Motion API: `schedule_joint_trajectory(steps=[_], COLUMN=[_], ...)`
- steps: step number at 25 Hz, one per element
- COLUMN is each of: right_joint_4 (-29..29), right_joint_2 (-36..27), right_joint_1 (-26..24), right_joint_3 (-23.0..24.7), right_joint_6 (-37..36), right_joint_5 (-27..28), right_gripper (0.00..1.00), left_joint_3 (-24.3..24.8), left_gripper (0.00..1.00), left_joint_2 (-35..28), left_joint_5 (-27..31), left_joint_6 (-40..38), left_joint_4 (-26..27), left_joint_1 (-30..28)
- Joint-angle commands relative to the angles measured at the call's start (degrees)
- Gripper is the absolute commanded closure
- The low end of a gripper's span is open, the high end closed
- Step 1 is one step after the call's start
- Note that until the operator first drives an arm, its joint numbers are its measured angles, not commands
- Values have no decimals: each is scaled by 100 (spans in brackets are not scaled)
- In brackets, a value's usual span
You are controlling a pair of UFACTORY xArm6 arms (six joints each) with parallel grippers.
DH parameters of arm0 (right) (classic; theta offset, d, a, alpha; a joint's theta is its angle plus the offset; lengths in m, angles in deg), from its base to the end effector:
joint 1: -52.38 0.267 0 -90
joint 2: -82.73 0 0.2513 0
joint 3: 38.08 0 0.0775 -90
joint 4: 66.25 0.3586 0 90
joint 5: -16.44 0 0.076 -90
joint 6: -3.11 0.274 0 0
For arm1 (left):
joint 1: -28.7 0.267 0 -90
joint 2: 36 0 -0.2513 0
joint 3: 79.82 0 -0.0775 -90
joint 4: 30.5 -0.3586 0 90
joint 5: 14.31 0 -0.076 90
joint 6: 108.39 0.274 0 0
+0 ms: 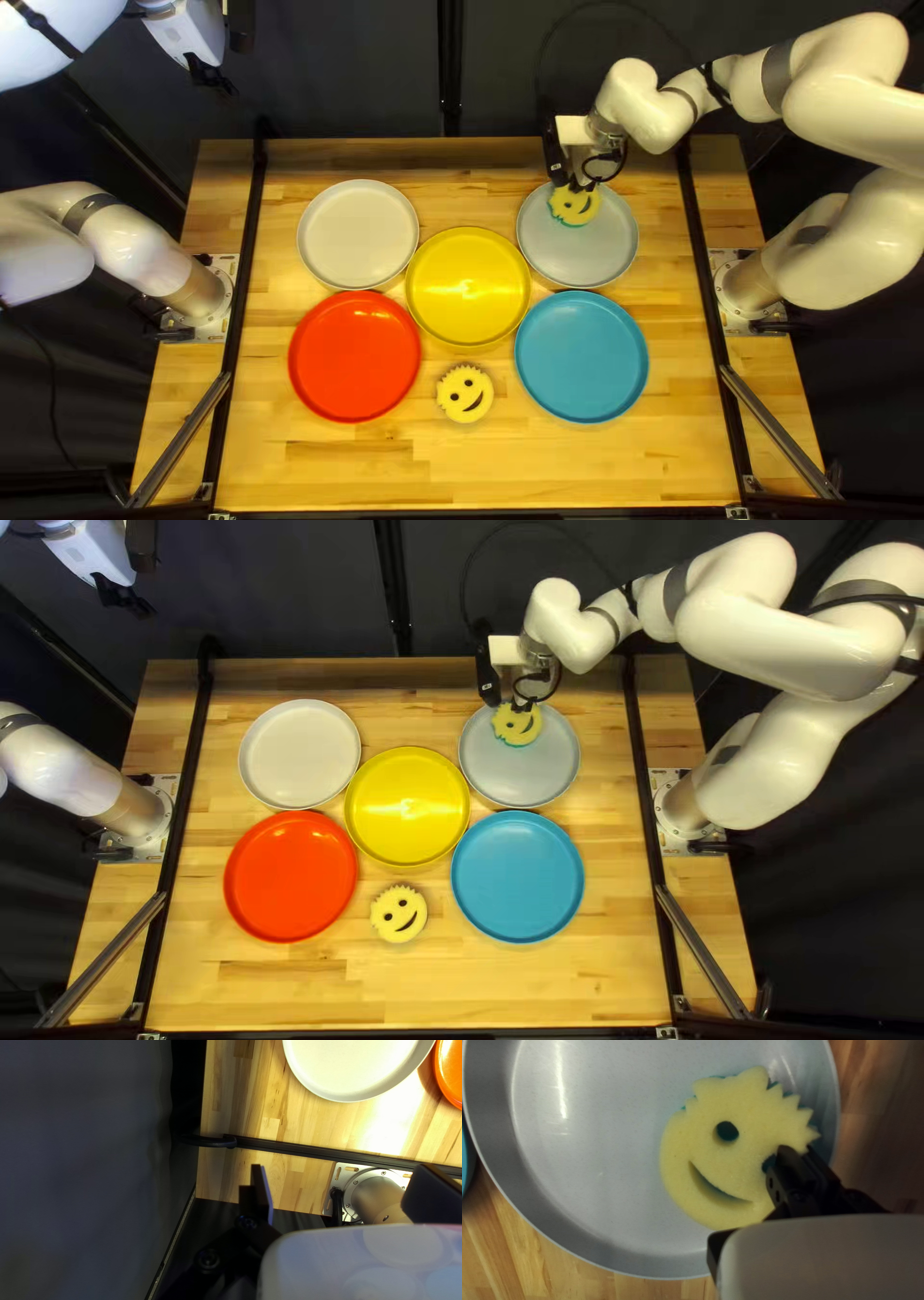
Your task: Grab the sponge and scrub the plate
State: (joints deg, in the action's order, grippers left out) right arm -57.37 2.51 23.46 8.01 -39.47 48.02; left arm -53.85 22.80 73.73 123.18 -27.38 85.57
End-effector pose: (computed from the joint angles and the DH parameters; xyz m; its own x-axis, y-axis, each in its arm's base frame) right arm 0.3533 -0.1813 -0.0085 0.9906 0.1059 0.0871 0.1095 -0.9933 -0.0375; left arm 0.1925 0.2679 0.3299 0.9890 0.0863 0.1202 0.0945 -0.9934 -0.0643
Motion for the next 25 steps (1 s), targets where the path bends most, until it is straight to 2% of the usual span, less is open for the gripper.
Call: schedule_joint_trajectory(steps=[1, 6, 10, 12, 18, 25], right_joint_4=[-106, -199, -209, -194, -11, -21], right_joint_2=[-189, -290, -261, -171, 386, 550], right_joint_1=[429, 946, 970, 881, 198, -275], right_joint_3=[220, 449, 469, 393, -206, -556], right_joint_6=[361, 764, 716, 601, -118, -408], right_joint_5=[-149, -349, -401, -405, -210, 82], right_gripper=[100, 100, 100, 100, 100, 100], left_joint_3=[0, 0, 0, 0, 0, 0], left_gripper=[0, 0, 0, 0, 0, 0], left_joint_2=[0, 0, 0, 0, 0, 0], left_joint_5=[0, 0, 0, 0, 0, 0], left_joint_6=[0, 0, 0, 0, 0, 0], left_joint_4=[0, 0, 0, 0, 0, 0], left_joint_1=[0, 0, 0, 0, 0, 0])
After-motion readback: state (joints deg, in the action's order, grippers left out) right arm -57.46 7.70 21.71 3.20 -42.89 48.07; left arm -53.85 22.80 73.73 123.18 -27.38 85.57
